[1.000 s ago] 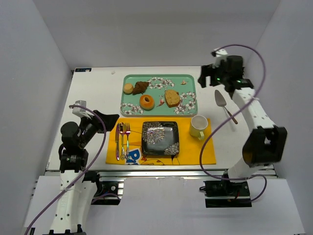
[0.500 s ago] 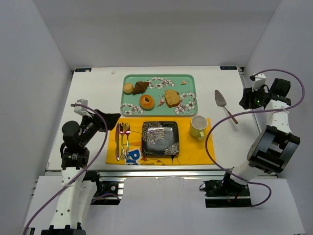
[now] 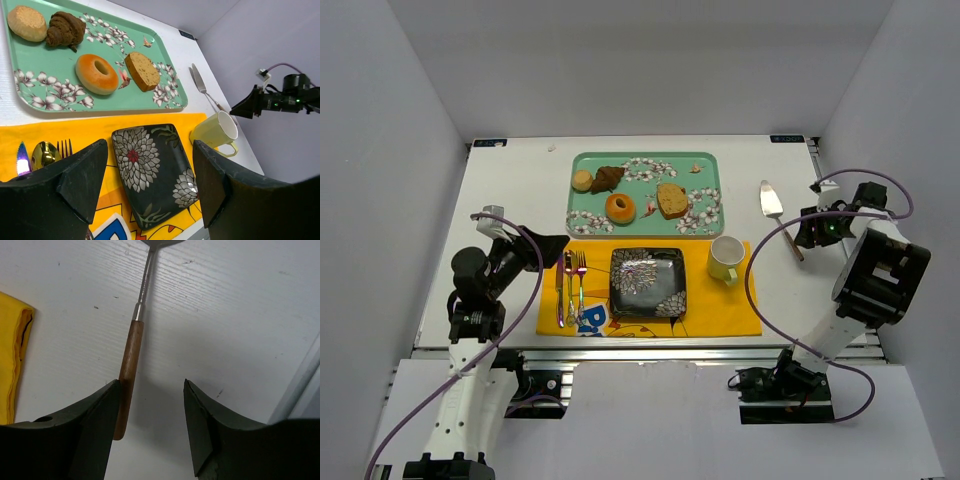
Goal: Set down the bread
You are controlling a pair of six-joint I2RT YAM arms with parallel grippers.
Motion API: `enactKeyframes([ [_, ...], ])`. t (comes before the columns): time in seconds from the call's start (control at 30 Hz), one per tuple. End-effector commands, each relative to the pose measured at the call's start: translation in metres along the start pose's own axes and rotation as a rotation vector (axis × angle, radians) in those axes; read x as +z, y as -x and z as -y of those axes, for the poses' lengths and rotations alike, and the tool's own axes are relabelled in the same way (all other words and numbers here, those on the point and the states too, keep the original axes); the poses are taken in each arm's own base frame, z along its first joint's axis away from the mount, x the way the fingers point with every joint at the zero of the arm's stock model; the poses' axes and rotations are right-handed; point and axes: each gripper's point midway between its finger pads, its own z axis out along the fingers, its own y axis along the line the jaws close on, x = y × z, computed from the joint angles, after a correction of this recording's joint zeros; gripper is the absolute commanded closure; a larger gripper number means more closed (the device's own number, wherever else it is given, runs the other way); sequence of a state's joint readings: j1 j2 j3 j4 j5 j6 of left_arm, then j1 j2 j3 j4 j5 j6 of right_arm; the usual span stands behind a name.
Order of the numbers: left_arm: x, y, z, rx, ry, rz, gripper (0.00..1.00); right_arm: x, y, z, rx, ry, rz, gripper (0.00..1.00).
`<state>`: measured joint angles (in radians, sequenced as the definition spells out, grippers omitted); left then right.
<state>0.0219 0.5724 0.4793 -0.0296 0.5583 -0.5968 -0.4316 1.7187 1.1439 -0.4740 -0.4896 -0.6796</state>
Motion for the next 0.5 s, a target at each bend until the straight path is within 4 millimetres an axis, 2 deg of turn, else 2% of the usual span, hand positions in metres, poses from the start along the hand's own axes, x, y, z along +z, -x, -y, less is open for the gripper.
enactKeyframes([
  [0.0,-0.001,-0.001,0.004,0.002,-0.018,0.001,0.22,0.004,0.02,0.003,0.017,0.026,0.052,0.42],
  [0.1,-0.002,-0.002,0.002,-0.001,-0.006,-0.001,0.22,0.01,0.024,-0.008,0.023,0.068,0.065,0.42],
  [0.37,-0.004,-0.003,0.003,-0.005,-0.002,-0.003,0.22,0.009,0.039,-0.016,0.072,0.077,0.119,0.43],
  [0.47,-0.004,-0.003,0.003,-0.005,-0.005,-0.005,0.22,0.013,0.035,-0.019,0.07,0.066,0.108,0.44],
])
